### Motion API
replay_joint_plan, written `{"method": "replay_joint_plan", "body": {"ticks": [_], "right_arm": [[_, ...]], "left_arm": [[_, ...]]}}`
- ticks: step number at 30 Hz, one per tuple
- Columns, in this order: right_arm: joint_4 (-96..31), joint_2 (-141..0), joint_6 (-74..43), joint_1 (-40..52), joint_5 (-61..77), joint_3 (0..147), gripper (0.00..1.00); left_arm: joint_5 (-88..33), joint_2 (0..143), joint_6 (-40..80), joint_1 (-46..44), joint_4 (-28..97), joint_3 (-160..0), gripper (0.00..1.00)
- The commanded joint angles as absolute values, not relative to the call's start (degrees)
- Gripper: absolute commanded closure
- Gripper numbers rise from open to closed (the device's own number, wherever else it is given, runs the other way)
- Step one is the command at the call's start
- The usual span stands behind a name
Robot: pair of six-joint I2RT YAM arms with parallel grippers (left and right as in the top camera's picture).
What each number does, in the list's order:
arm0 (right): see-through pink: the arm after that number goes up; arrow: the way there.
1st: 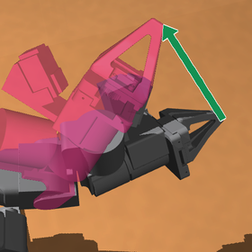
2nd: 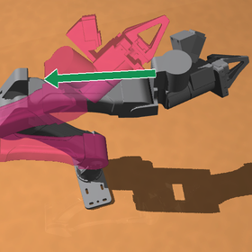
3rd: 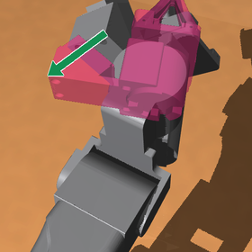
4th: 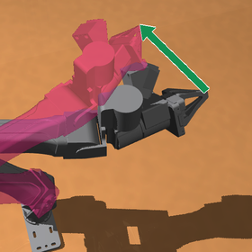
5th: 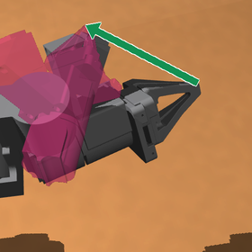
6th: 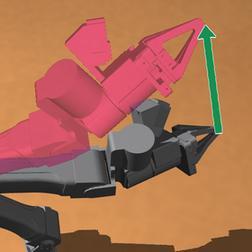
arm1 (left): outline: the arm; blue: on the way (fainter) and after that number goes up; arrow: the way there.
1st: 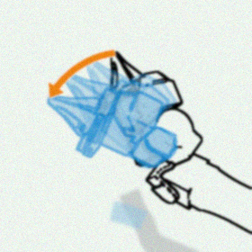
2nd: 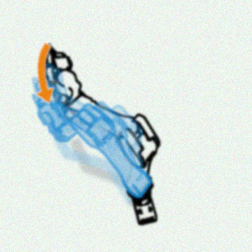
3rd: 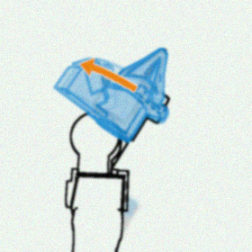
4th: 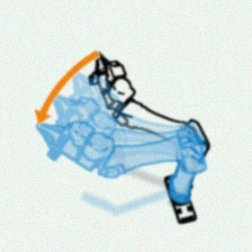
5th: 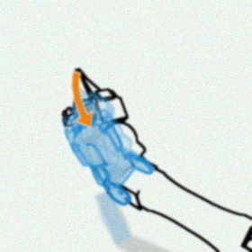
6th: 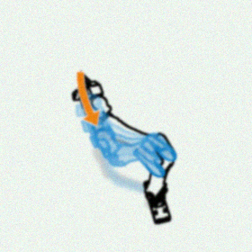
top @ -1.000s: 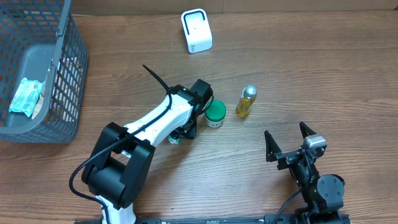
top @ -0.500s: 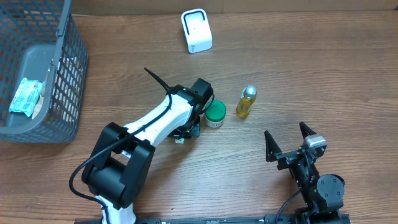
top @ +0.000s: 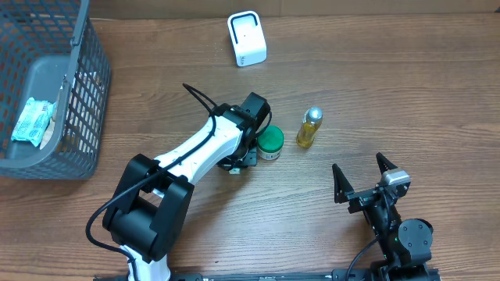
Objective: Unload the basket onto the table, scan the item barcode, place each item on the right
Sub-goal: 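Lower the Kleenex pack upright left of the tub and open the left gripper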
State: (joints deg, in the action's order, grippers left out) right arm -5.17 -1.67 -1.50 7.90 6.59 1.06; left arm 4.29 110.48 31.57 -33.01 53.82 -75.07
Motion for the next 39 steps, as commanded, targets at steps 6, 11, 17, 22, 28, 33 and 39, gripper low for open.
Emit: {"method": "replay_joint_plan", "body": {"ticks": [6, 11, 17, 22, 28, 33, 39], "right_arm": [[-4.8, -1.6, -1.7, 7.9, 6.1, 0.8, 0.00], [-4.8, -1.6, -1.7, 7.9, 6.1, 0.8, 0.00], [-4.8, -1.6, -1.6, 7.9, 6.1, 0.8, 0.00], [-4.8, -1.6, -1.7, 7.9, 6.1, 0.8, 0.00], [-4.8, -1.6, -1.6, 7.9, 6.1, 0.8, 0.00], [-4.8, -1.6, -1.6, 7.9, 6.1, 0.8, 0.00], [-4.8, -1.6, -1.6, 7.9, 6.1, 0.8, 0.00]], "left_arm": [[-1.1, 109.4, 32.0, -33.5, 53.0, -76.7, 0.80], [-1.5, 109.4, 32.4, -33.8, 53.0, -76.7, 0.80], [-1.2, 109.4, 32.4, -33.9, 52.8, -76.7, 0.77], [-1.1, 109.4, 32.4, -33.9, 52.9, -76.7, 0.76], [-1.1, 109.4, 32.4, -34.6, 52.9, -76.7, 0.69], [-1.0, 109.4, 32.4, -34.6, 52.9, -76.7, 0.50], [-1.1, 109.4, 32.4, -34.7, 52.9, -76.7, 0.24]]}}
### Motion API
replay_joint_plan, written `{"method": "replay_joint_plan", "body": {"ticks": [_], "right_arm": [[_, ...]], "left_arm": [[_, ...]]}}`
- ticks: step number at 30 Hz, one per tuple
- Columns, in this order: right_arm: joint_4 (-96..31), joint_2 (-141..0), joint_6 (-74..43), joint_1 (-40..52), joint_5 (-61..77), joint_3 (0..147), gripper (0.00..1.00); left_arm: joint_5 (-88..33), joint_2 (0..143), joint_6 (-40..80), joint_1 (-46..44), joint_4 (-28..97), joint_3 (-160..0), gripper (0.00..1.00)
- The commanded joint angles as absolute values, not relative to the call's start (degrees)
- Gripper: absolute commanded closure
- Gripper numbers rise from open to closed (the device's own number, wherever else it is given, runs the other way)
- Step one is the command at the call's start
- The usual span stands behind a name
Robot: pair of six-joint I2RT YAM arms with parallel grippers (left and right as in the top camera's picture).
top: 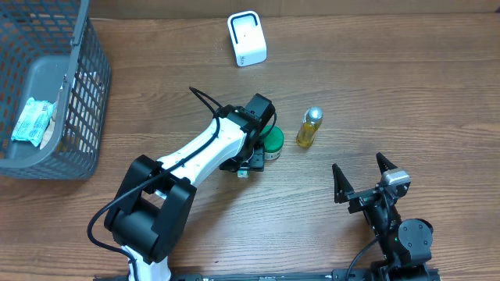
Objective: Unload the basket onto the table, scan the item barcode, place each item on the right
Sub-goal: 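Lower the Kleenex pack upright left of the tub and open the left gripper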
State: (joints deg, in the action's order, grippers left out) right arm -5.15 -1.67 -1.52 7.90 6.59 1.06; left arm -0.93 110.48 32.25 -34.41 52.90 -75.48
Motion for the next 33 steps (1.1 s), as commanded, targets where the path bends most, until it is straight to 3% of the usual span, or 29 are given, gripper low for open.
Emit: {"method": "replay_joint_plan", "body": {"ticks": [1, 11, 33], "right_arm": [[-4.8, -1.6, -1.7, 7.9, 6.1, 0.8, 0.00], [-4.8, -1.6, -1.6, 7.9, 6.1, 0.8, 0.00], [-4.8, -1.6, -1.7, 7.9, 6.1, 0.8, 0.00]], "left_arm": [[-1.1, 109.4, 32.4, -34.7, 52.9, -76.7, 0.21], [-1.0, 109.4, 32.3, -34.6, 53.3, -76.7, 0.09], [-1.1, 109.4, 30.2, -34.5, 53.7, -77.3, 0.05]]}}
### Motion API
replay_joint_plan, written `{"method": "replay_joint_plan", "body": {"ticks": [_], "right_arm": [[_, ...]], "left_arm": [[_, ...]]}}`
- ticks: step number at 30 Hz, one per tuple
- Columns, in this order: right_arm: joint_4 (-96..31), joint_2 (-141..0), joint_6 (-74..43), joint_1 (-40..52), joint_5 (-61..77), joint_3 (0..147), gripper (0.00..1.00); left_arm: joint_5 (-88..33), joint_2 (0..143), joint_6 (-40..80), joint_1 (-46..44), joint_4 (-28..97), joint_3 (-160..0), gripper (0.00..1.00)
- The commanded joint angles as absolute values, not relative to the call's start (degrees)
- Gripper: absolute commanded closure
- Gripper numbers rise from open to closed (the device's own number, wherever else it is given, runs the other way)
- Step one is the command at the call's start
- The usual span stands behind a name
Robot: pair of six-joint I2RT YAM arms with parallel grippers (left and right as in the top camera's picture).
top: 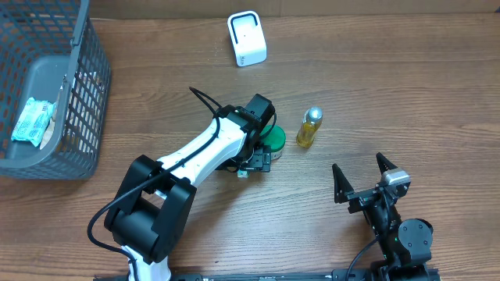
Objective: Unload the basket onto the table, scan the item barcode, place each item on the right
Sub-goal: 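Lower the Kleenex pack upright left of the tub and open the left gripper, then withdraw the left gripper back into the grey basket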
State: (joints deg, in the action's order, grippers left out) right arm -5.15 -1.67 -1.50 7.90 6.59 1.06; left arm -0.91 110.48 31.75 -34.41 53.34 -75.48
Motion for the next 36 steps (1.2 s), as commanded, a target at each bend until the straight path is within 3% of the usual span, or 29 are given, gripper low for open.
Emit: {"method": "replay_joint_plan", "body": {"ticks": [1, 13, 22, 25, 29, 36], "right_arm": [[-4.8, -1.6, -1.7, 7.9, 6.1, 0.8, 0.00], [-4.8, -1.6, -1.6, 7.9, 6.1, 0.8, 0.00], [-4.8, -1.6, -1.7, 7.9, 6.1, 0.8, 0.00], [-4.8, -1.6, -1.6, 7.9, 6.1, 0.8, 0.00], [-4.8, -1.6, -1.7, 7.9, 6.1, 0.8, 0.00], [-4.8, -1.6, -1.6, 7.9, 6.1, 0.8, 0.00]], "left_arm": [[-1.1, 109.4, 29.7, -34.4, 54.2, -77.8, 0.06], [0.3, 109.4, 21.6, -30.6, 72.0, -97.4, 0.10], [22.0, 109.4, 21.6, -26.5, 84.5, -121.3, 0.09], [30.7, 109.3, 21.2, -25.8, 85.2, -128.5, 0.00], [44.0, 109.3, 17.5, -23.3, 82.8, -138.4, 0.00], [42.5, 109.3, 13.3, -13.3, 75.9, -143.9, 0.00]]}}
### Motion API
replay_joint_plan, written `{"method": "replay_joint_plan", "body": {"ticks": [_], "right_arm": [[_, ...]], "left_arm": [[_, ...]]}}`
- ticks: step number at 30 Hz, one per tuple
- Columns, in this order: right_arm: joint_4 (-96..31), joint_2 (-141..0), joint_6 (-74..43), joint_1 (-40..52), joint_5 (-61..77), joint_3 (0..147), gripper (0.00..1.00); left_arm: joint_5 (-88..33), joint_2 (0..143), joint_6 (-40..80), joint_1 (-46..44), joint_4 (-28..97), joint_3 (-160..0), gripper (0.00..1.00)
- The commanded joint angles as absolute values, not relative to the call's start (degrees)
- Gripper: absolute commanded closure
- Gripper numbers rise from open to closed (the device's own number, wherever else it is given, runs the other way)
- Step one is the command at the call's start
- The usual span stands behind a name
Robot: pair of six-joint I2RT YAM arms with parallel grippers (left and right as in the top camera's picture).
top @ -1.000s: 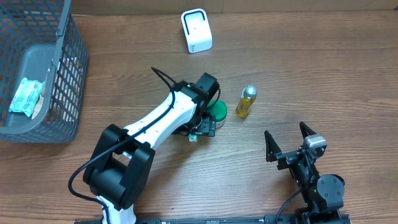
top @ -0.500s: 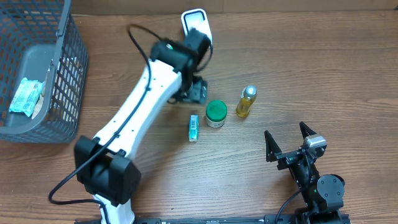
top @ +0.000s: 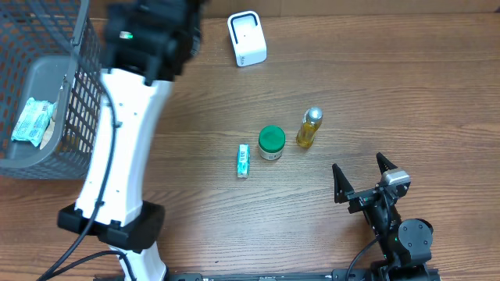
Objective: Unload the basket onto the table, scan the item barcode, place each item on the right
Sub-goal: 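Withdraw the left gripper back into the grey basket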
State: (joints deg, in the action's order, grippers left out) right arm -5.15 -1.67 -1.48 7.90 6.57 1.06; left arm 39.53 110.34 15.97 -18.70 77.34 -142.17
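Note:
A small teal and white tube (top: 243, 161) lies flat on the wooden table, just left of a green-lidded jar (top: 270, 143). A yellow bottle with a silver cap (top: 309, 129) stands to the jar's right. The white scanner (top: 247, 38) stands at the back centre. My left arm (top: 125, 133) is raised high toward the camera at the upper left. Its dark end (top: 152, 35) is blurred, and its fingers cannot be made out. My right gripper (top: 358, 164) rests open and empty near the front right.
A grey wire basket (top: 78, 117) sits at the far left with a pale green packet (top: 31, 121) inside. The raised left arm hides part of the basket's right side and the table beside it.
My left arm has gone from low beside the green-lidded jar to high up at the upper left. The tube, jar and bottle stay on the table. The right arm has not moved.
My left gripper was down on the table against the left side of the green-lidded jar. At the following two moments it stayed there, with the small tube showing under it. Now the arm is raised away, and the tube lies uncovered beside the jar.

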Motion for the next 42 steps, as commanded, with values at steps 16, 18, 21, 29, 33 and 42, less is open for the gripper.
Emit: {"method": "replay_joint_plan", "body": {"ticks": [16, 18, 21, 29, 33, 42], "right_arm": [[-4.8, -1.6, -1.7, 7.9, 6.1, 0.8, 0.00], [-4.8, -1.6, -1.7, 7.9, 6.1, 0.8, 0.00], [-4.8, -1.6, -1.7, 7.9, 6.1, 0.8, 0.00], [-4.8, -1.6, -1.7, 7.9, 6.1, 0.8, 0.00], [-4.8, -1.6, -1.7, 7.9, 6.1, 0.8, 0.00], [-4.8, -1.6, -1.7, 7.9, 6.1, 0.8, 0.00]], "left_arm": [[8.1, 110.2, 15.5, 21.1, 73.0, -140.8, 0.00], [3.8, 111.5, 15.5, 24.2, 73.5, -140.5, 0.00], [0.1, 115.2, 15.8, 28.6, 75.9, -139.5, 0.00], [0.2, 125.5, 24.7, 30.9, 83.8, -138.9, 0.00], [0.6, 130.2, 27.9, 30.8, 86.2, -138.9, 0.00], [0.7, 136.1, 32.2, 30.8, 86.5, -138.3, 0.00]]}}
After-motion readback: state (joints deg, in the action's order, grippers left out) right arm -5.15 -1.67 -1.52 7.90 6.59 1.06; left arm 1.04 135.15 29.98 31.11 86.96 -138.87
